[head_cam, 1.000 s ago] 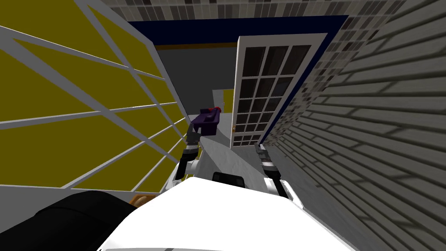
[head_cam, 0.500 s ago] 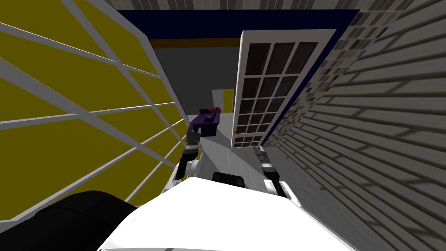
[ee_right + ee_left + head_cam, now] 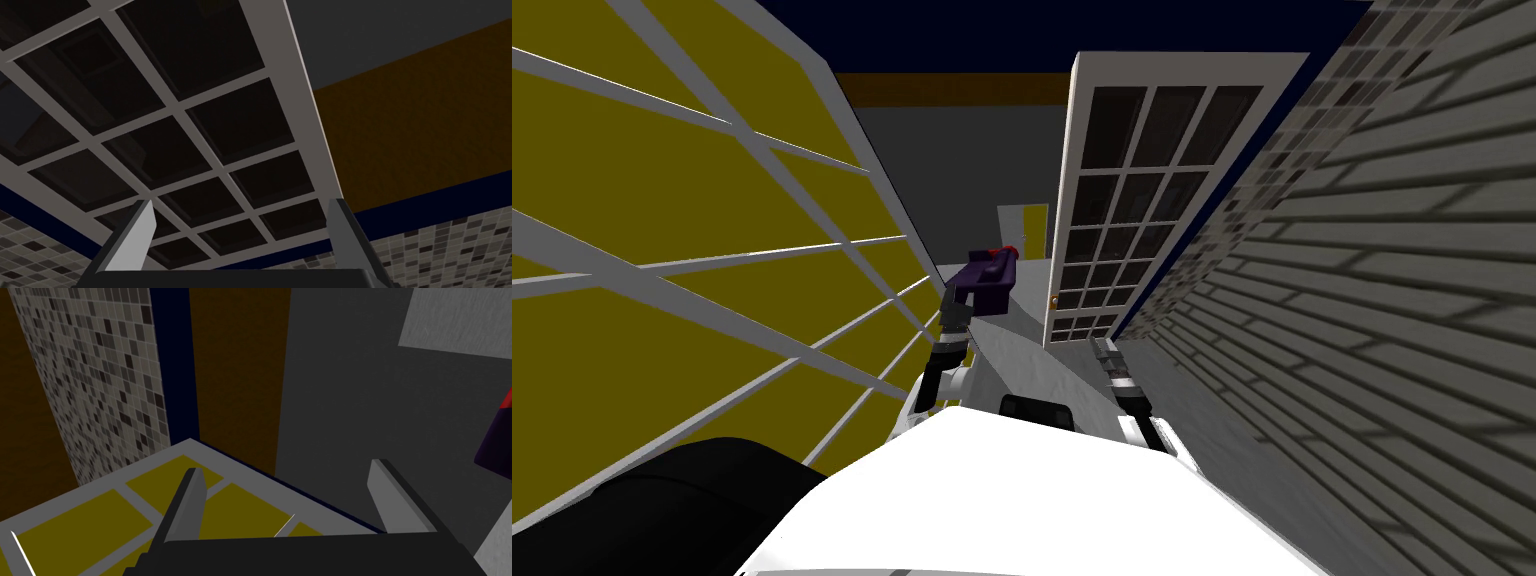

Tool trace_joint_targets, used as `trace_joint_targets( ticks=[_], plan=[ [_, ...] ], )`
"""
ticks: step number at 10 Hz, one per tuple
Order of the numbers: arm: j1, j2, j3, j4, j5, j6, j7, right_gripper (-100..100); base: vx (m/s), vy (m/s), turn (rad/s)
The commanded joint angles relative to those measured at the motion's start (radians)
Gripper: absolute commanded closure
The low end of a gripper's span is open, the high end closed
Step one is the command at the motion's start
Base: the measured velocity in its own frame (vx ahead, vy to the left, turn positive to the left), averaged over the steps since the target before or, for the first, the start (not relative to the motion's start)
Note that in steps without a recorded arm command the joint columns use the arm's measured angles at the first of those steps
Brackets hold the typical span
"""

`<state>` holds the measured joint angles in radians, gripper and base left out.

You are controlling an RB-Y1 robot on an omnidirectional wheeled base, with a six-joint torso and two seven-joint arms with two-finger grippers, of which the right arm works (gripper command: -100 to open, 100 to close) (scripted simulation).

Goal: Pull the door open

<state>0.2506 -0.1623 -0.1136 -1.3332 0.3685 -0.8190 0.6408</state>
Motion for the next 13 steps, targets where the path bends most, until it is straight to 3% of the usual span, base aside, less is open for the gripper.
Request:
trace_joint_targets(
  ticks=[1,3,13],
  plan=[
    [-0.008,-0.004,-0.002,0.033,0.009,-0.012,0.026,-100,0.094,0.061,-0.028],
    [-0.023,-0.010,-0.005,0.091,0.024,-0.034,0.069,-100,0.122,0.079,-0.030],
    [-0.068,-0.026,-0.015,0.272,0.071,-0.100,0.205,-100,0.099,0.055,-0.021]
  ],
)
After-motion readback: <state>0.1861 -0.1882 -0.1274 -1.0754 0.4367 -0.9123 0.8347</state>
